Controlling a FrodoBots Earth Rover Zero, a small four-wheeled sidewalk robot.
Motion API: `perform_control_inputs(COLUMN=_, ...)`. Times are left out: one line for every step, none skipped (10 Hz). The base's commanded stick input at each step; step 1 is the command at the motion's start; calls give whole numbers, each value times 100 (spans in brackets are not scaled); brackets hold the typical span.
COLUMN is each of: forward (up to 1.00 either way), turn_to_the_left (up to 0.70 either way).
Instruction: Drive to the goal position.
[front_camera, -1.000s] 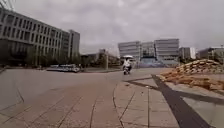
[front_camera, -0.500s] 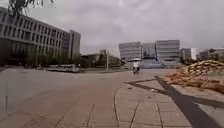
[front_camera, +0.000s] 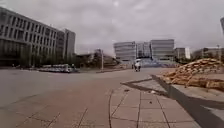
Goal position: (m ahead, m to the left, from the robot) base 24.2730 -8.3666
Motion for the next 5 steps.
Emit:
perform_control_inputs(forward=70, turn_to_the_left=0)
perform_control_inputs(forward=70, turn_to_the_left=0)
perform_control_inputs(forward=70, turn_to_the_left=0)
perform_control_inputs(forward=70, turn_to_the_left=0)
perform_control_inputs(forward=70, turn_to_the_left=0)
